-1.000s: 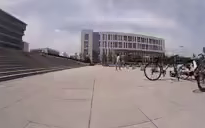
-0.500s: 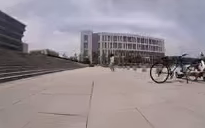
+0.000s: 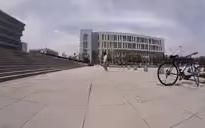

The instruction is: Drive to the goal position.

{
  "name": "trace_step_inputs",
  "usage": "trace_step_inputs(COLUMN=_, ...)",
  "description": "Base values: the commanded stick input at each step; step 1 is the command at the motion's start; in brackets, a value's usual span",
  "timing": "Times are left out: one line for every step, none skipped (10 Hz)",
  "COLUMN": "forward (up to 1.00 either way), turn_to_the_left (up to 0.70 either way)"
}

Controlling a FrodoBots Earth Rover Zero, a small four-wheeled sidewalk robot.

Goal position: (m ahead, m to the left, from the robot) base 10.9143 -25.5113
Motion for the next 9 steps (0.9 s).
trace_step_inputs(forward=0.00, turn_to_the_left=0.00)
trace_step_inputs(forward=0.00, turn_to_the_left=0.00)
trace_step_inputs(forward=0.00, turn_to_the_left=0.00)
trace_step_inputs(forward=0.00, turn_to_the_left=0.00)
trace_step_inputs(forward=0.00, turn_to_the_left=0.00)
trace_step_inputs(forward=0.00, turn_to_the_left=0.00)
trace_step_inputs(forward=0.00, turn_to_the_left=0.00)
trace_step_inputs(forward=0.00, turn_to_the_left=0.00)
trace_step_inputs(forward=0.24, turn_to_the_left=0.00)
